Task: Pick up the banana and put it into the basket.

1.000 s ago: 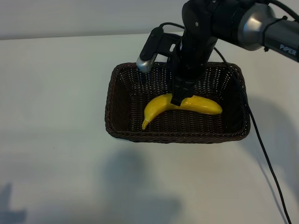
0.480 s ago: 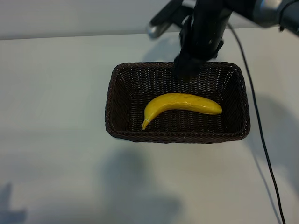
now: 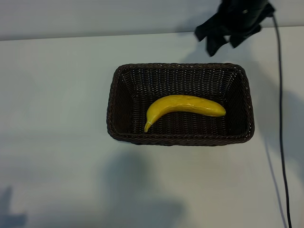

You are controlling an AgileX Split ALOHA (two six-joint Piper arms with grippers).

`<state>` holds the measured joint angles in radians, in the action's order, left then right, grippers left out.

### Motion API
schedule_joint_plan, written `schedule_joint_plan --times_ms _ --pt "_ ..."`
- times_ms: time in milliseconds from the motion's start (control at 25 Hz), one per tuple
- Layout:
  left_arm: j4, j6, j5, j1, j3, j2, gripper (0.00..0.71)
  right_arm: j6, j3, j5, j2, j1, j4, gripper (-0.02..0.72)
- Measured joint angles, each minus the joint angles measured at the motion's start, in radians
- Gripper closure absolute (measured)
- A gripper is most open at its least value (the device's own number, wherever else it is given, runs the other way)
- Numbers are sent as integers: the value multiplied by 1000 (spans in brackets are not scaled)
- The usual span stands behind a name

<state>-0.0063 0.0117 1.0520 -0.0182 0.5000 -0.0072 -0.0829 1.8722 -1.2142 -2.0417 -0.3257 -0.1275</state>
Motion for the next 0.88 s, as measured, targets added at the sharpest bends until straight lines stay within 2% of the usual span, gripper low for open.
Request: schedule_joint_plan --times_ms 200,480,680,880 --pt "0 0 0 0 0 0 169 21 0 -3 0 120 21 135" --pt "0 0 0 0 0 0 169 22 0 -3 0 310 83 135" --pt "0 0 0 0 0 0 169 18 0 -3 0 432 94 135" --pt "0 0 0 0 0 0 169 16 0 -3 5 510 82 135"
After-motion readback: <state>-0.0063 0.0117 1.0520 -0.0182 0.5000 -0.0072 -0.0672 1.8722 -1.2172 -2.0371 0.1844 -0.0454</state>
